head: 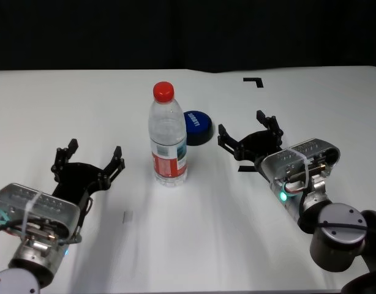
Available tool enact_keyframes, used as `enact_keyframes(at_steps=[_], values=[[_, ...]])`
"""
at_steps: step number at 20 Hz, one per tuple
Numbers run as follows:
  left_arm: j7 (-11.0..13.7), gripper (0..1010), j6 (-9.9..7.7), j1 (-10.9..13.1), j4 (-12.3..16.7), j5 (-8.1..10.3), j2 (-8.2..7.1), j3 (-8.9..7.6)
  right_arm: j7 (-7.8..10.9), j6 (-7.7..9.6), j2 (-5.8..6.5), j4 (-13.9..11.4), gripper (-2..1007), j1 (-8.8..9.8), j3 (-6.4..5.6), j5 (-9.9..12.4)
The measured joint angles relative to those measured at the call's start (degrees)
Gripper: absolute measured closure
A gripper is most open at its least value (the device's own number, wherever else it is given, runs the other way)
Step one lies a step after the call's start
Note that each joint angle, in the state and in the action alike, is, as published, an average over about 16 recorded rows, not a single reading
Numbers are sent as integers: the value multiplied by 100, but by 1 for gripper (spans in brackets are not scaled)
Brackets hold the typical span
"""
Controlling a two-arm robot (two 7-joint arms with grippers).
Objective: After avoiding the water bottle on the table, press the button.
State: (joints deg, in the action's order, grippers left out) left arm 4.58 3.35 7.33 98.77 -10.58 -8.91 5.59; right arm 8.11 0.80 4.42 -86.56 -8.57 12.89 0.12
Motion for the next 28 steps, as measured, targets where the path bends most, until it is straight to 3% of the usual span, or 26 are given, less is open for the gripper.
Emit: enact_keyframes(at_steps=[28], values=[[0, 7, 0, 0, 0, 0, 0, 0, 71, 87, 183, -384, 2, 280, -65, 130]])
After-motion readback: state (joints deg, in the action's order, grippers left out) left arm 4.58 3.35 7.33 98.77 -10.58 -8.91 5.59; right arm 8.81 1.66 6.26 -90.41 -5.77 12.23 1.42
